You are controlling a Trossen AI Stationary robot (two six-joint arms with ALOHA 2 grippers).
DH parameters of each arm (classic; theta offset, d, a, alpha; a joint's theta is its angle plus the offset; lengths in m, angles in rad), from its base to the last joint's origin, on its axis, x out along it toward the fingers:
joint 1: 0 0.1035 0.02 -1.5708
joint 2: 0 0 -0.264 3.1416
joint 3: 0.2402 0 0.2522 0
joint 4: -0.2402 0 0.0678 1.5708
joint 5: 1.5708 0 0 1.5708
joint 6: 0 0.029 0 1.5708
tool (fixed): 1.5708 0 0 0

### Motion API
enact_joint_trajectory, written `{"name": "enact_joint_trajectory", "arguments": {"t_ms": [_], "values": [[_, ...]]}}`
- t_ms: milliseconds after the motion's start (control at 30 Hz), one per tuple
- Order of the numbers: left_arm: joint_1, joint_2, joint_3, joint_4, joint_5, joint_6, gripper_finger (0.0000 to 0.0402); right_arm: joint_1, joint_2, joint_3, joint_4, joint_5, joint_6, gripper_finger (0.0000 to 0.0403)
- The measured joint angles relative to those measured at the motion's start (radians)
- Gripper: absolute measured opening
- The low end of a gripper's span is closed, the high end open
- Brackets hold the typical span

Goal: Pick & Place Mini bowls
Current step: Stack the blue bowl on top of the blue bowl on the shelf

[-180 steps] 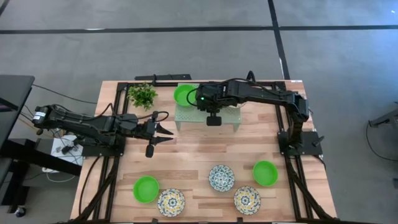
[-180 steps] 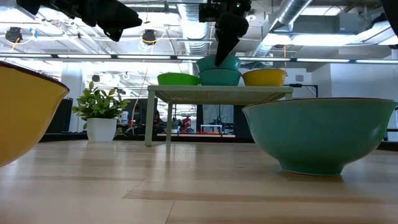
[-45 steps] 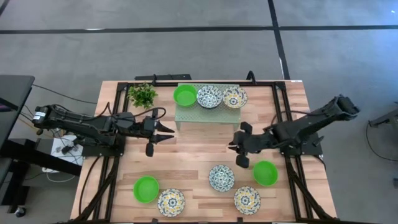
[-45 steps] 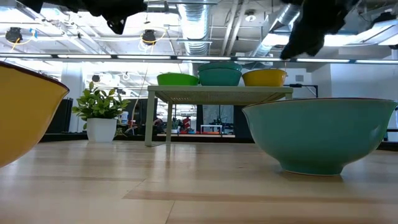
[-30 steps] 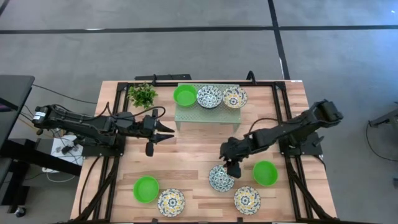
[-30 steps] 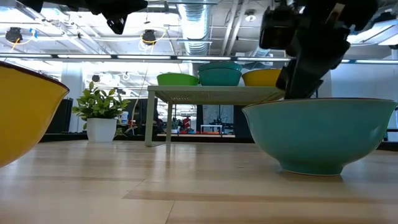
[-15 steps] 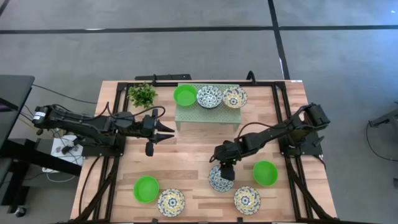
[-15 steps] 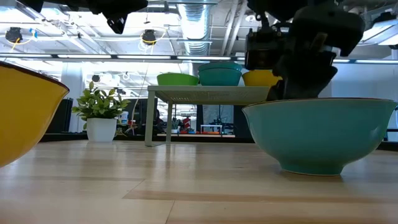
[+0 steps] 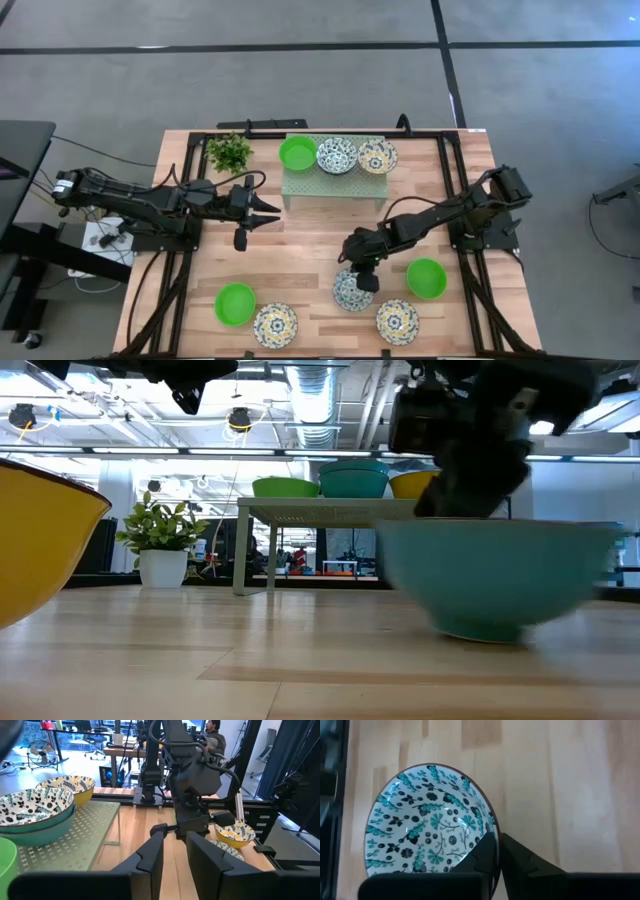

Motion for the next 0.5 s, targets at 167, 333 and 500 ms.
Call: {"name": "enact_joint_trajectory", "arguments": {"t_ms": [167, 333, 500], "values": [[0.000, 0.000, 0.000, 0.000, 0.000, 0.000, 0.0085, -0.005, 0.002, 0.065, 0.008, 0.106, 0.042, 0.0006], [0.000, 0.000, 0.000, 0.001, 0.000, 0.000, 0.0085, -0.025, 0.002, 0.216, -0.031, 0.118, 0.012, 0.0006], [0.000, 0.000, 0.000, 0.001, 0.000, 0.000, 0.0085, -0.072, 0.002, 0.447, -0.307, 0.134, -0.056, 0.0008]]}}
